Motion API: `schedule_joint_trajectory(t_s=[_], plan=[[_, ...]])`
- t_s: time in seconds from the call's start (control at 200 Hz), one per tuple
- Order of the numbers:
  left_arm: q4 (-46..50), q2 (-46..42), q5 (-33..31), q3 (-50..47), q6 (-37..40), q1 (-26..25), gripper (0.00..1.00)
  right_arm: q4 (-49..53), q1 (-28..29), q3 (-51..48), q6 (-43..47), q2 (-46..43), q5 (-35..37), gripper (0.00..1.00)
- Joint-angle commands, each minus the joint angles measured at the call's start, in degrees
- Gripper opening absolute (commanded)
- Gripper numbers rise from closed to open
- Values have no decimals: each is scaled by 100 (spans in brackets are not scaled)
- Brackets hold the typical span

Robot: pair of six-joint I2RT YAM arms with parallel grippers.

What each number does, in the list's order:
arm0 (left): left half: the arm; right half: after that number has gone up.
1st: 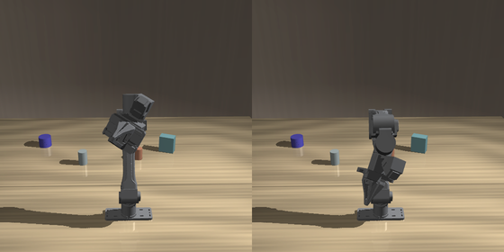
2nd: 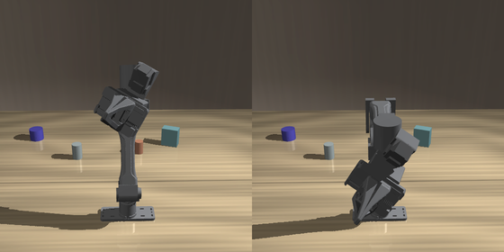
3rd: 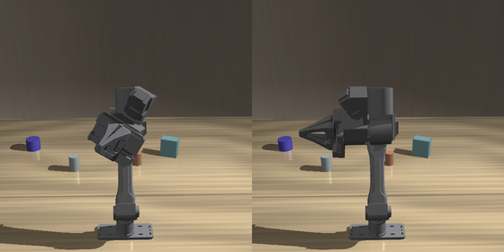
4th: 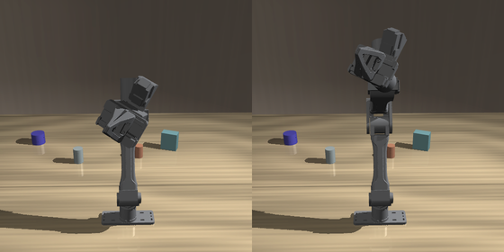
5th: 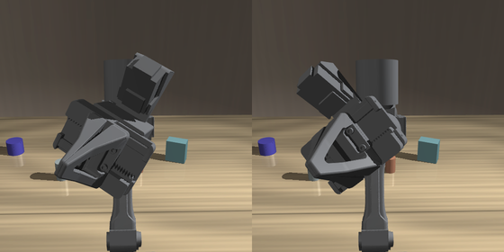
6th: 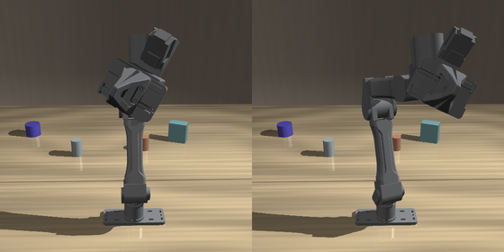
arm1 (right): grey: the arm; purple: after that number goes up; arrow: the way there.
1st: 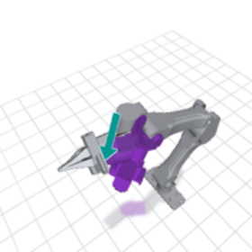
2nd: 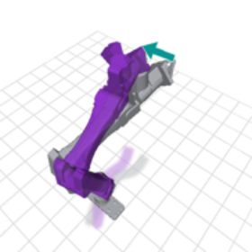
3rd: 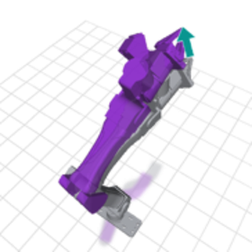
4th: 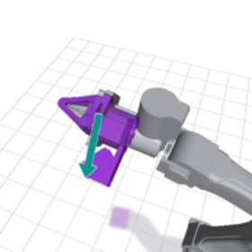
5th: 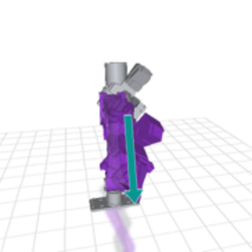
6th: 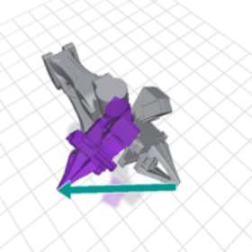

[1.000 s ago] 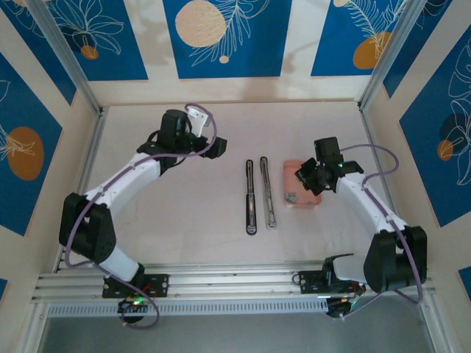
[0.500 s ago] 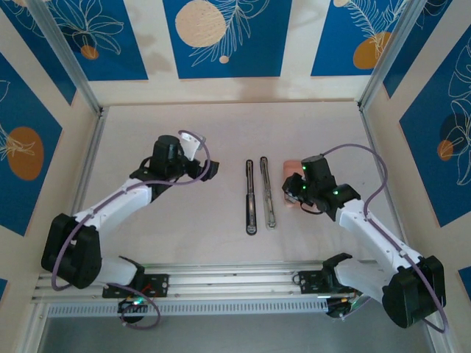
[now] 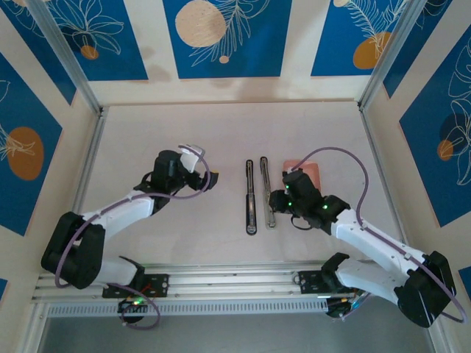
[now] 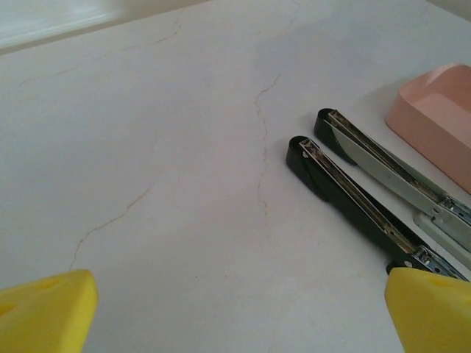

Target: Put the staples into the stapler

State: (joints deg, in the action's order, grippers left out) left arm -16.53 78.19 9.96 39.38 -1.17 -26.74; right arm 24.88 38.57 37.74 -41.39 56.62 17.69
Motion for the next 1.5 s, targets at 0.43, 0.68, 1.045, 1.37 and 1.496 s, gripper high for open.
schedule_joint_trajectory(t_s=[0.43, 0.68, 1.045, 1.37, 1.496], plan=[[-534, -241, -245, -542, -373, -132, 100, 503, 706, -163, -412, 143, -311, 18], [-721, -253, -129, -815, -154, -130, 100, 2058, 871, -92, -1400, 364, -219, 18], [-1013, -252, -38, -1009, -217, -143, 100, 2108, -477, -121, -777, 976, -1065, 18], [-961, -370, -82, -1099, -24, -156, 100, 2416, -591, 277, -273, 1976, -1066, 19], [-983, -358, -60, -1123, -15, -156, 100, 2443, -591, 318, -274, 2205, -1040, 20]])
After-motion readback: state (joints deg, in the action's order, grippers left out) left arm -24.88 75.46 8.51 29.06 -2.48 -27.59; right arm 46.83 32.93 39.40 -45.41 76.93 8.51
